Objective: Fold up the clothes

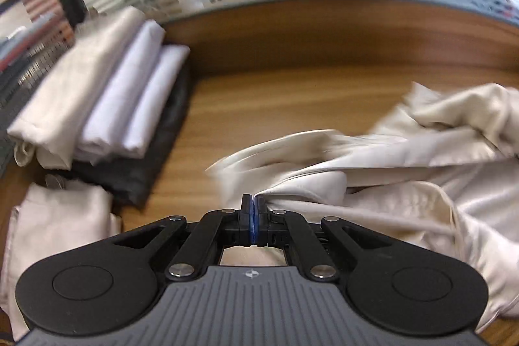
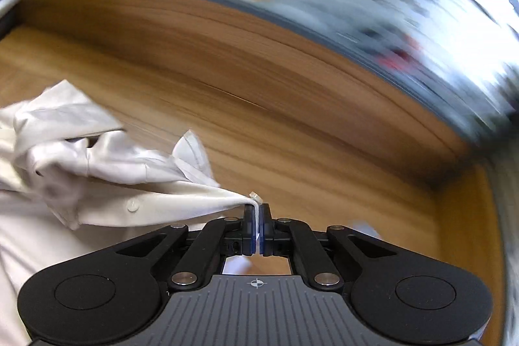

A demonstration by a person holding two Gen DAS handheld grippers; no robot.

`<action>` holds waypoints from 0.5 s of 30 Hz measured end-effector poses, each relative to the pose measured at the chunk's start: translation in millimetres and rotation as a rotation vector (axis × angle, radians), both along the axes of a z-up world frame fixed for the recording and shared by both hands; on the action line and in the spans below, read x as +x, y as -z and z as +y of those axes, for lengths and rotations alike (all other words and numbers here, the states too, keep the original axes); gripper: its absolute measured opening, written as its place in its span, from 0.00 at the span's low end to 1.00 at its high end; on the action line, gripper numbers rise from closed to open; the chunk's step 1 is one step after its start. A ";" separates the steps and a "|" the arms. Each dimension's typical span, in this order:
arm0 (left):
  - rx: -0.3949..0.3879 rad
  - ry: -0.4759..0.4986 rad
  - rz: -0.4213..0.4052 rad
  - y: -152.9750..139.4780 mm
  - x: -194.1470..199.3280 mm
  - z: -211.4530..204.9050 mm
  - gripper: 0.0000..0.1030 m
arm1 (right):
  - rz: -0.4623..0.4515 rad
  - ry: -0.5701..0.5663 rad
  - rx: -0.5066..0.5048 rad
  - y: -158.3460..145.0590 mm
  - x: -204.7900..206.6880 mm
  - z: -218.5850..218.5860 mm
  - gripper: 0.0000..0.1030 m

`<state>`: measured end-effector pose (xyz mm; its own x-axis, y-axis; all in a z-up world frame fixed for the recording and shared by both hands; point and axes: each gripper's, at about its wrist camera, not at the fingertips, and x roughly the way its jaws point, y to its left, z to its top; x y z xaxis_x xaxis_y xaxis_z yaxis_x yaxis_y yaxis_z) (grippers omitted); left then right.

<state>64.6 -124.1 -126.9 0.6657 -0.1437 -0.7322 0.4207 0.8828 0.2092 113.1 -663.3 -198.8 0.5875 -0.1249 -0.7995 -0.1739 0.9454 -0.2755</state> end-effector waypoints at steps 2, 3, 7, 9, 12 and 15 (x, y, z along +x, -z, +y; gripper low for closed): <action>-0.009 0.005 -0.022 -7.8 6.8 -0.6 0.00 | 0.009 0.094 0.010 -8.4 -27.4 -25.8 0.03; -0.011 0.010 -0.033 -10.7 7.7 -0.4 0.00 | 0.016 0.136 0.013 -12.1 -42.2 -37.7 0.03; -0.056 -0.005 -0.028 -22.0 8.4 11.1 0.00 | 0.067 0.287 0.011 -18.6 -103.4 -68.9 0.03; -0.085 -0.026 0.005 -26.3 5.5 18.0 0.00 | 0.119 0.335 0.026 -19.3 -132.4 -80.8 0.03; -0.087 -0.024 0.055 -22.1 -0.2 22.5 0.00 | 0.205 0.328 0.042 -16.5 -164.8 -79.7 0.04; -0.118 -0.017 0.113 -15.7 -6.6 28.8 0.06 | 0.268 0.287 0.086 -12.4 -183.3 -72.6 0.05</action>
<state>58.1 -95.3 -111.2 0.5831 -0.2226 -0.7814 0.4201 0.9058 0.0555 -70.2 -735.9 -186.4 0.3075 -0.1794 -0.9345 0.0455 0.9837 -0.1739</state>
